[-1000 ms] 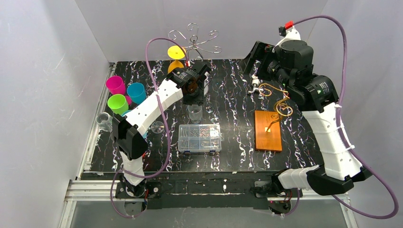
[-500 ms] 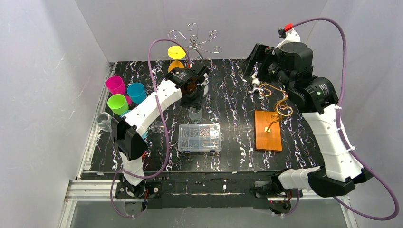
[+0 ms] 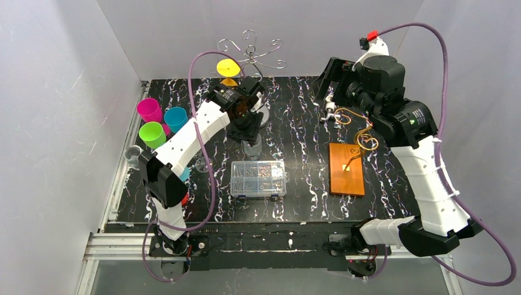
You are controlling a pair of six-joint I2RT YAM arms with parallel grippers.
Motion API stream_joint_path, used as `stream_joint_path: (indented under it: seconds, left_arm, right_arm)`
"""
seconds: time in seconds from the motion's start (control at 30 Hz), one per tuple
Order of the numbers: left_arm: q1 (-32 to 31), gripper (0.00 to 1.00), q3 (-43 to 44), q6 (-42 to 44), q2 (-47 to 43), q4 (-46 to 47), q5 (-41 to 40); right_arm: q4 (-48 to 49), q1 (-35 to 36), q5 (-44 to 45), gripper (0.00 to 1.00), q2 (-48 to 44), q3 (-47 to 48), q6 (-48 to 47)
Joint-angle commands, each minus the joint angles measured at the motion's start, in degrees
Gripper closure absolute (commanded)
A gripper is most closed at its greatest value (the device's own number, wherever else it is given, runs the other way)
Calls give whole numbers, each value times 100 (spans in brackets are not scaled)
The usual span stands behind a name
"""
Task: Take the wine glass off the wine glass rack
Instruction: Place the wine glass at the center of the board.
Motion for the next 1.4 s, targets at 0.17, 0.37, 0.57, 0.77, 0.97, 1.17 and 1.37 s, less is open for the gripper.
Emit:
stream_joint_path:
  seconds: [0.17, 0.37, 0.57, 0.77, 0.97, 1.17, 1.37]
  left_arm:
    - [169, 54, 489, 615, -122, -527, 710]
    - [218, 53, 662, 843, -23, -731, 870]
    - [268, 53, 485, 964, -98, -717, 825]
    - [270, 52, 361, 1096, -216, -663, 624]
    - [271, 50, 417, 1129, -447, -533, 574]
    - [268, 48, 478, 1041, -657, -508, 574]
    - [273, 46, 439, 925, -892, -408, 356]
  right_arm:
    - [414, 22, 136, 0, -61, -102, -193]
    - [499, 22, 127, 0, -109, -184, -273]
    - [514, 22, 99, 0, -122, -185, -348]
    - [574, 22, 116, 0, -140, -262, -408]
    - [628, 22, 94, 0, -83, -300, -410]
    - [654, 22, 99, 0, -57, -355, -406]
    - [679, 22, 100, 0, -13, -371, -400]
